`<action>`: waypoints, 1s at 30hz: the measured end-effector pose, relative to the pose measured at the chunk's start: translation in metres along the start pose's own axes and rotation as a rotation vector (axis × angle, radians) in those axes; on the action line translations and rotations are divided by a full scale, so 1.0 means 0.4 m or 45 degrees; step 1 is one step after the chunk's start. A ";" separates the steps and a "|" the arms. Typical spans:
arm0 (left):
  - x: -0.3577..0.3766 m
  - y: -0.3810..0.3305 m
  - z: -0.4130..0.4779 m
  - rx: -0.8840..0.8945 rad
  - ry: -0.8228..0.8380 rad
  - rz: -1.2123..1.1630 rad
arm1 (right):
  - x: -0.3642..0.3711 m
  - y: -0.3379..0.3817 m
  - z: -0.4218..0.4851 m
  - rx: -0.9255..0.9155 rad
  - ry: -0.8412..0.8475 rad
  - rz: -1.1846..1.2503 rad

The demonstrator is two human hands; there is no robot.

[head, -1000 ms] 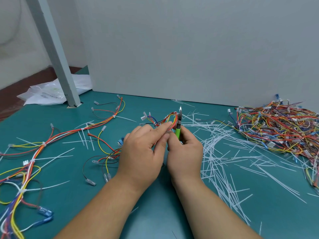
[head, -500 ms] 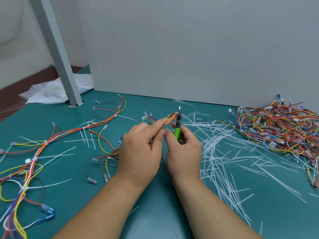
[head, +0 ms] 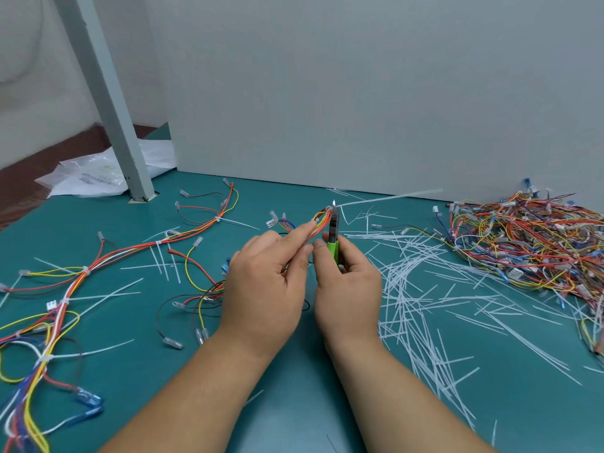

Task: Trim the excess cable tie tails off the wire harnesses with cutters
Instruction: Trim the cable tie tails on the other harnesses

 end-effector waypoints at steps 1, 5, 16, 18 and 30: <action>0.000 -0.001 0.000 -0.001 -0.004 -0.003 | 0.000 0.000 0.001 -0.001 -0.002 0.001; 0.000 -0.003 0.000 -0.009 0.000 -0.012 | -0.003 -0.001 0.001 0.008 0.006 0.020; -0.006 -0.006 0.002 0.021 -0.007 0.077 | -0.004 -0.001 0.001 0.024 -0.018 -0.034; -0.006 -0.007 0.002 0.029 -0.009 0.087 | -0.005 -0.003 0.003 0.022 -0.010 -0.044; -0.013 -0.011 0.004 0.000 0.039 0.163 | -0.007 -0.004 0.003 0.014 -0.040 -0.104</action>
Point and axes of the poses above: each hand's wrist, its own z-axis towards the middle knuckle, its own x-axis out of the palm, y = z × x, the point moved 1 cm from there along z, towards the middle knuckle, and after that the axes turned 1 degree about z, right-handed, at the moved point
